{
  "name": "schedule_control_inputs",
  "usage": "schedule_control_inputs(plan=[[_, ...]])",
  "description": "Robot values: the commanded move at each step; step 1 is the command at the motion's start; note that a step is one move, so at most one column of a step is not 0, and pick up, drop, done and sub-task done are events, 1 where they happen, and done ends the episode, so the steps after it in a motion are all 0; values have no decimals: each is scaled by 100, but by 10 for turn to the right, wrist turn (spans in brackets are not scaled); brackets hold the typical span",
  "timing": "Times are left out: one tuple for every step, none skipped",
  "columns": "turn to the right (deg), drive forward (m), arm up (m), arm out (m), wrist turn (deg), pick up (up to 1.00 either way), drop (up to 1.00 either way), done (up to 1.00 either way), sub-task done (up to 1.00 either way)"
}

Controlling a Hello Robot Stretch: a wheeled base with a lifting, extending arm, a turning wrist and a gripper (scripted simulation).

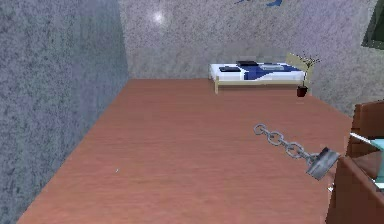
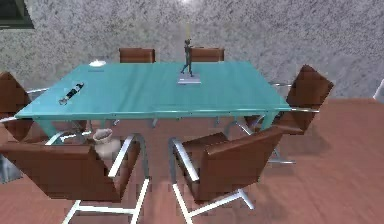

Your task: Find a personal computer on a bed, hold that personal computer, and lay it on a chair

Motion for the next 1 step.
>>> schedule_control_inputs(plan=[[0,100,0,0,0,0,0,0,0]])
